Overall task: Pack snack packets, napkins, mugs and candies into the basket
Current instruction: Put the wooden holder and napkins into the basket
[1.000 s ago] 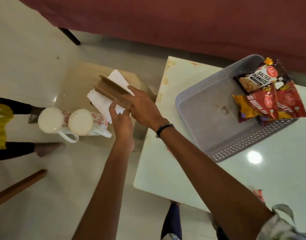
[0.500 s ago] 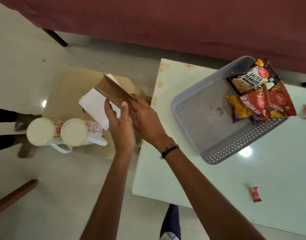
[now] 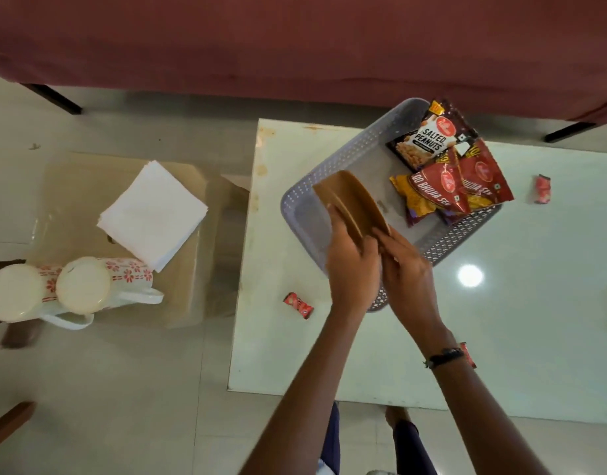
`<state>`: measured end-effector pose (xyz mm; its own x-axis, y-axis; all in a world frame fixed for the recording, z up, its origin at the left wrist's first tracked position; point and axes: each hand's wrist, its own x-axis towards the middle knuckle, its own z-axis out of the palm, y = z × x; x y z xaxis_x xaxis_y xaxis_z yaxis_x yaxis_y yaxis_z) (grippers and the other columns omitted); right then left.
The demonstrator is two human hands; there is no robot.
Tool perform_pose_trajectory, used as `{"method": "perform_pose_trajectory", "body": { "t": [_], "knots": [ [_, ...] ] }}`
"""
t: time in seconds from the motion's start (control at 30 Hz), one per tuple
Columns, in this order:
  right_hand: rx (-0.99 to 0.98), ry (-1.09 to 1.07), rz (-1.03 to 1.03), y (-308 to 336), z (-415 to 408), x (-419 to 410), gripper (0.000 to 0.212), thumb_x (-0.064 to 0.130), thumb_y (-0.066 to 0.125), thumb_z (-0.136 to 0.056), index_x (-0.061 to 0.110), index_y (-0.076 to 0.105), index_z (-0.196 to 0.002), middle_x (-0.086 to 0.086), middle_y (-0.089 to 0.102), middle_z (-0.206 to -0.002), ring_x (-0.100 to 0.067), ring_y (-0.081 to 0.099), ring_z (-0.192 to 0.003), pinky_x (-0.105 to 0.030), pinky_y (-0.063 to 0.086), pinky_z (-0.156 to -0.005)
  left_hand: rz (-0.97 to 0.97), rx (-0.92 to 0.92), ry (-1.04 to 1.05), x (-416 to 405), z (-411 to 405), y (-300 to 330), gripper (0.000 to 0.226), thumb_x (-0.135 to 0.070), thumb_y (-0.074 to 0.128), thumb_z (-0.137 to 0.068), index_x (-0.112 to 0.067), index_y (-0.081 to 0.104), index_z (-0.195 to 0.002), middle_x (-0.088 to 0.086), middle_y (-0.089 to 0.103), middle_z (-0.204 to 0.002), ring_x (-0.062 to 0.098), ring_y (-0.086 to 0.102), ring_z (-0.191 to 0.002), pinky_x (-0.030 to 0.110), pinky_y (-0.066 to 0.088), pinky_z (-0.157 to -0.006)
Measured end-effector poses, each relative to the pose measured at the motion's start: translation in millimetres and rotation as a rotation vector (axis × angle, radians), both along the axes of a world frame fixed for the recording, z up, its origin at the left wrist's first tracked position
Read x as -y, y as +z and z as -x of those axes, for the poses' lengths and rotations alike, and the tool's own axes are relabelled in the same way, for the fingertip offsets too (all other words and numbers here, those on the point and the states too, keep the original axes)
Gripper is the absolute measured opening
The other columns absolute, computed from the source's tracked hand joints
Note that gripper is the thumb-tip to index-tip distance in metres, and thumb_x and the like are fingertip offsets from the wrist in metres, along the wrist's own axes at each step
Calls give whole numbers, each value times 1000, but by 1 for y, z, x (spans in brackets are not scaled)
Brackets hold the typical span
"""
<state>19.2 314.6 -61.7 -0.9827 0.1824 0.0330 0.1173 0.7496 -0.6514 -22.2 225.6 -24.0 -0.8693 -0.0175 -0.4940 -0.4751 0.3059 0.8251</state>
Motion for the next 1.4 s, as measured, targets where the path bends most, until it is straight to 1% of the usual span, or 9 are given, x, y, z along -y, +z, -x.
{"method": "perform_pose_trajectory", "body": {
  "t": [0.2,0.3,0.53,0.7,0.93,1.03,1.17,1.27,1.4],
  "knots": [
    [30,-79,-65,-38,22,-41,33,-15,53,-83,-2,68,-109,-17,70,-110,-24,69,-89,-12,44,-80,-12,56,-134,-35,11,-29,73,-16,47,-94,-24,2,-151,16,55,-136,30,59,-115,38,50,-96],
    [47,-83,-50,-53,39,-48,35,-16,50,-82,-1,68,-109,-16,70,-111,-20,67,-92,-24,52,-86,38,26,-195,-35,15,-41,72,-15,46,-95,-33,3,-149,19,55,-134,35,60,-111,48,52,-90],
    [92,-44,-28,-72,50,-64,34,-14,51,-83,-1,68,-110,-18,67,-117,-28,66,-105,-30,50,-97,170,-118,-329,-30,29,-49,59,-9,44,-96,-20,19,-149,4,32,-154,22,35,-139,36,37,-111],
    [144,-7,24,-71,52,-72,37,-16,51,-83,0,66,-113,-20,65,-119,-28,64,-110,-41,52,-97,244,-133,-373,-31,27,-47,60,-11,43,-96,-19,17,-149,3,31,-154,24,37,-138,39,41,-107],
    [153,60,-79,-52,52,-68,33,-14,53,-85,4,70,-108,-15,65,-121,-29,65,-104,-38,56,-88,276,-129,-402,-28,25,-46,67,-11,45,-96,-23,9,-150,3,31,-155,28,44,-133,41,45,-101],
    [112,-40,-206,-24,50,-61,25,-12,58,-84,0,72,-100,-17,63,-122,-30,65,-102,-39,58,-83,230,-166,-352,-13,24,-39,68,-12,47,-95,-24,9,-150,13,44,-146,34,53,-121,44,52,-93],
    [-12,-47,-148,14,58,-20,21,-10,58,-84,2,73,-93,-14,70,-107,-22,68,-96,-28,58,-79,126,-277,-72,26,24,-24,53,-7,48,-93,-16,34,-144,4,46,-145,18,50,-128,34,47,-103],
    [-32,96,-29,16,81,39,26,-10,51,-83,1,72,-95,-15,73,-95,-25,70,-85,-31,58,-75,205,-371,148,79,27,-29,44,-5,47,-89,-6,46,-133,9,53,-136,20,53,-122,38,46,-100],
    [113,256,164,-4,115,127,27,-1,47,-87,2,67,-105,-15,71,-105,-30,66,-95,-37,54,-86,463,-329,172,155,30,-52,55,-12,43,-86,-2,36,-140,15,41,-146,28,36,-137,35,27,-113]
  ]
}}
